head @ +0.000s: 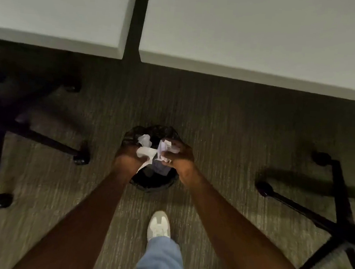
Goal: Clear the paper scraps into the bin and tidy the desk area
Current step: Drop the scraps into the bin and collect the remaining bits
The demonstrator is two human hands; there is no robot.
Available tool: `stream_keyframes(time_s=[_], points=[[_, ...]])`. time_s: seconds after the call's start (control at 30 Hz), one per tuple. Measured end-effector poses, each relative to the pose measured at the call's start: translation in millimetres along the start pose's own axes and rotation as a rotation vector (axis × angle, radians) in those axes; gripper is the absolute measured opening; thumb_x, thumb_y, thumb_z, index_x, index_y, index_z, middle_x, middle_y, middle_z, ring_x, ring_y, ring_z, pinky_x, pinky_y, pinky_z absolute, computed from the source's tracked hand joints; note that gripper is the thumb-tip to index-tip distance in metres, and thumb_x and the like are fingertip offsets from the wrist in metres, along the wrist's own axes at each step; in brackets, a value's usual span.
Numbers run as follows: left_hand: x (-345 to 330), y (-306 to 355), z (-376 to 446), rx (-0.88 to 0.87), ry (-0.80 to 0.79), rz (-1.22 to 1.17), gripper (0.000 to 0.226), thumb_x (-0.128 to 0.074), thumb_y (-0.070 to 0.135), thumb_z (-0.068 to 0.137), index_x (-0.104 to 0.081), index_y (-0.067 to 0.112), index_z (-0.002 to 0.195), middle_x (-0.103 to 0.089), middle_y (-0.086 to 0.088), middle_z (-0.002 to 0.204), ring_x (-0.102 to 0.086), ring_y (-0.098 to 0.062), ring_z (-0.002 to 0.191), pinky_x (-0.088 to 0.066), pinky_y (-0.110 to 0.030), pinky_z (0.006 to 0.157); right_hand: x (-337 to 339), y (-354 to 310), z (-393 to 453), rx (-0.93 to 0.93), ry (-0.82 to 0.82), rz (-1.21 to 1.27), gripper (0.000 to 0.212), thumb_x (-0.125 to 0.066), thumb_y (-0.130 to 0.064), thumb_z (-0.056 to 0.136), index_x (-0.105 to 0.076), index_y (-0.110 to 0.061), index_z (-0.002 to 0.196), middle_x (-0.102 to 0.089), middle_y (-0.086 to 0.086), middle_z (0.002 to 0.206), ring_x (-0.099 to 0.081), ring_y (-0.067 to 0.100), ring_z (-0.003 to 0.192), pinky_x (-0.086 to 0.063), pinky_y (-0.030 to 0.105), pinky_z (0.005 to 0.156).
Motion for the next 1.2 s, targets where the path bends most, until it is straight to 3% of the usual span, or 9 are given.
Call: stream_keyframes(time_s=[0.13, 0.3, 0.4, 0.47, 0.6, 0.8, 1.0, 1.1, 1.2], points=[[-26.0, -21.7, 1.5, 0.076, -0.096, 0.051, 0.023, -0.078, 0.017, 0.082, -0.077, 0.013, 0.104, -0.076, -0.011, 0.106, -0.071, -0.030, 0.099, -0.050, -0.028, 0.084, -10.6, 27.8, 13.2, -0.099, -0.052, -0.054, 0.058, -0.068, 0.003, 0.088, -0.052, -0.013, 0.141, -0.050, 0.010, 0.146, -0.052, 0.034, 0.131, -0.049, 0.052, 0.103], [-11.5, -13.0, -18.5, 0.070, 0.018, 0.147, 0.034, -0.072, 0.020, 0.085, -0.073, 0.014, 0.118, -0.070, -0.015, 0.123, -0.066, -0.033, 0.113, -0.051, -0.037, 0.099, 7.5, 31.0, 8.1, -0.081, -0.055, -0.072, 0.058, -0.064, -0.005, 0.094, -0.045, -0.013, 0.148, -0.046, 0.009, 0.152, -0.046, 0.029, 0.137, -0.044, 0.041, 0.104], [-3.3, 17.6, -30.2, -0.033, 0.059, 0.199, 0.045, -0.074, 0.016, 0.083, -0.066, 0.009, 0.128, -0.065, -0.022, 0.129, -0.062, -0.039, 0.118, -0.047, -0.040, 0.101, 29.1, 8.3, -4.3, 0.062, -0.057, -0.336, 0.057, -0.068, -0.007, 0.092, -0.048, -0.010, 0.145, -0.051, 0.010, 0.147, -0.049, 0.027, 0.136, -0.042, 0.032, 0.109], [-5.2, 36.5, -37.0, -0.042, -0.003, 0.267, 0.059, -0.074, 0.022, 0.083, -0.056, 0.011, 0.139, -0.057, -0.021, 0.141, -0.053, -0.037, 0.130, -0.042, -0.041, 0.109, 47.2, -11.8, -17.5, 0.179, -0.052, -0.548, 0.062, -0.072, -0.012, 0.088, -0.048, -0.008, 0.145, -0.050, 0.015, 0.148, -0.048, 0.030, 0.136, -0.038, 0.037, 0.114], [-21.3, 96.2, -45.6, -0.079, -0.107, 0.379, 0.070, -0.064, 0.037, 0.090, -0.038, 0.015, 0.151, -0.044, -0.017, 0.153, -0.038, -0.033, 0.143, -0.030, -0.038, 0.118, 92.5, -54.2, -44.7, 0.360, -0.097, -0.980, 0.077, -0.070, -0.023, 0.089, -0.031, -0.015, 0.154, -0.027, 0.014, 0.162, -0.026, 0.030, 0.149, -0.023, 0.032, 0.120], [-88.8, 232.5, -65.2, -0.177, -0.192, 0.427, 0.076, -0.052, 0.060, 0.091, -0.023, 0.032, 0.155, -0.037, -0.011, 0.156, -0.037, -0.033, 0.141, -0.034, -0.049, 0.116, 224.7, -108.2, -81.6, 0.323, 0.068, -1.094, 0.081, -0.063, -0.033, 0.093, -0.015, -0.031, 0.158, -0.011, 0.000, 0.167, -0.011, 0.021, 0.154, -0.017, 0.042, 0.125], [-192.1, 371.4, -100.4, -0.313, -0.276, 0.464, 0.064, -0.056, 0.056, 0.090, -0.044, 0.022, 0.143, -0.053, -0.010, 0.143, -0.051, -0.027, 0.130, -0.044, -0.041, 0.107, 394.1, -137.3, -148.2, 0.302, 0.394, -1.150, 0.052, -0.055, -0.054, 0.093, -0.052, -0.020, 0.132, -0.054, 0.008, 0.138, -0.048, 0.027, 0.129, -0.036, 0.045, 0.112], [-249.9, 446.9, -132.8, -0.497, -0.297, 0.486, 0.069, -0.054, 0.056, 0.091, -0.036, 0.022, 0.149, -0.049, -0.008, 0.148, -0.045, -0.025, 0.136, -0.040, -0.043, 0.112, 479.0, -141.0, -188.8, 0.408, 0.512, -1.172, 0.075, -0.051, -0.055, 0.094, -0.026, -0.016, 0.153, -0.025, 0.009, 0.163, -0.018, 0.026, 0.152, -0.014, 0.046, 0.125], [-312.4, 521.0, -181.0, -0.705, -0.323, 0.487, 0.080, -0.054, 0.055, 0.092, -0.018, 0.026, 0.156, -0.030, -0.004, 0.161, -0.028, -0.023, 0.148, -0.029, -0.045, 0.120, 574.9, -124.6, -235.3, 0.401, 0.602, -1.116, 0.086, -0.044, -0.058, 0.096, -0.005, -0.016, 0.159, 0.002, 0.005, 0.168, 0.005, 0.021, 0.155, -0.005, 0.046, 0.126]])
Point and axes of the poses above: each hand's wrist, its own z-axis towards the middle knuckle, its own x-axis out of the back of the hand, y = z × x, the point moved 10 cm from there along z, towards the middle knuckle
